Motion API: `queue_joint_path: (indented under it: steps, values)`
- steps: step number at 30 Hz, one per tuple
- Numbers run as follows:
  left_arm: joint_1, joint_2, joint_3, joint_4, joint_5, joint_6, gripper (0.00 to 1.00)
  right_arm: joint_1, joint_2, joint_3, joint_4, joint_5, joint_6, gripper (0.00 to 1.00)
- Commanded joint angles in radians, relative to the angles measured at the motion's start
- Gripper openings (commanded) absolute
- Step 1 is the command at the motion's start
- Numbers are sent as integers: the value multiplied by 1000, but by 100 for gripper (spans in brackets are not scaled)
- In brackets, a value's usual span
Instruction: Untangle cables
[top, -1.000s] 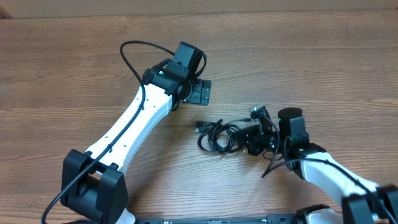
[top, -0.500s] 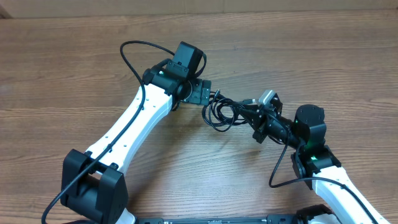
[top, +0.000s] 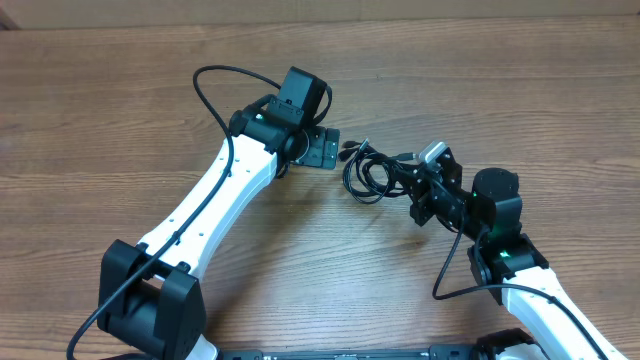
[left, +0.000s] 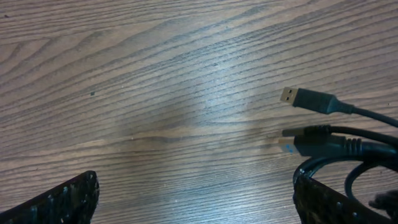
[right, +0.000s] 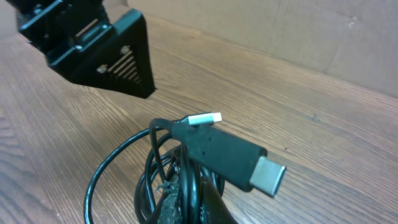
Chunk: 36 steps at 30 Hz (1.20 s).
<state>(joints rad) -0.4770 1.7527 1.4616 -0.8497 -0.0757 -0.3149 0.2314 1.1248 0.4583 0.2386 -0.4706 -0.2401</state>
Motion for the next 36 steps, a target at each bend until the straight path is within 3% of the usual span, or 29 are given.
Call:
queue_joint_path:
  steps: [1,17,25,36]
  values:
    - [-1,-11,13,1,-10,-3,99,2,-10,26,0,26,-3,4]
    - [-1,-11,13,17,-10,-3,100,2,-10,26,13,-43,-8,4]
    - [-1,-11,13,47,-30,-3,100,2,-10,26,-2,-182,-257,4]
    - [19,-11,13,73,-80,-5,100,2,-9,26,69,-228,-529,4]
